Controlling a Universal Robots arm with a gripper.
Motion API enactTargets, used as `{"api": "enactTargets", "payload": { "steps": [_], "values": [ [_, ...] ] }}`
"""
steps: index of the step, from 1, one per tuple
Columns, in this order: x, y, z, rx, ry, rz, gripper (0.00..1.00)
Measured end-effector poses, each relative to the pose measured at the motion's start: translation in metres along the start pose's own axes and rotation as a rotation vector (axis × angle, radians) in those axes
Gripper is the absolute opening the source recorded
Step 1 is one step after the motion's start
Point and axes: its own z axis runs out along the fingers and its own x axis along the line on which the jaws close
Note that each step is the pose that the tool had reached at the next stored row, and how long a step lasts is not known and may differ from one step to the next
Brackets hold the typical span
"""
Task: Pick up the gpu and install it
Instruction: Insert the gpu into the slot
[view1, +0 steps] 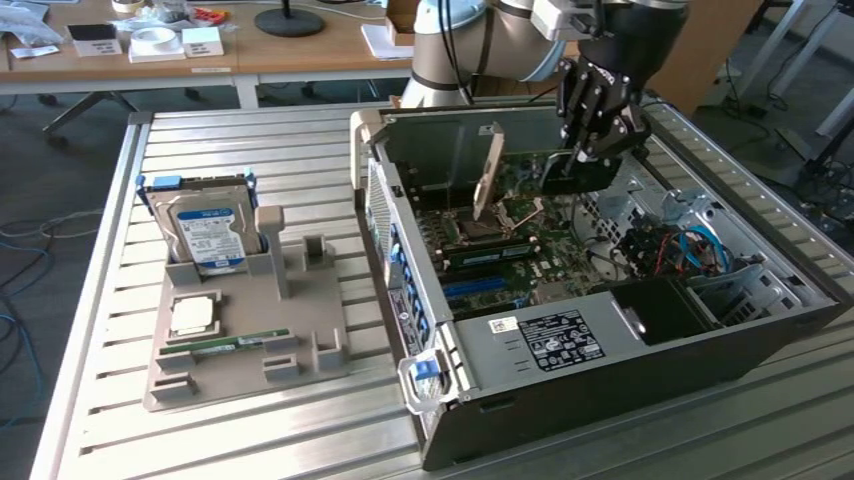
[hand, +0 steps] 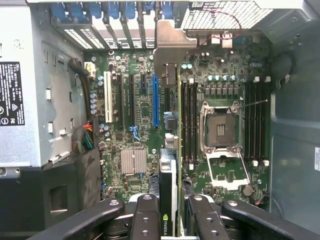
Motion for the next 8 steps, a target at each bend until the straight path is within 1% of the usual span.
{"api": "enactTargets", "payload": {
  "steps": [4, 8],
  "values": [
    [0.0, 0.0003, 0.005, 0.0006, -0.0003, 0.0, 0.27],
    [0.0, 0.0012, 0.0116, 0.0024, -0.0031, 0.0, 0.27]
  ]
}}
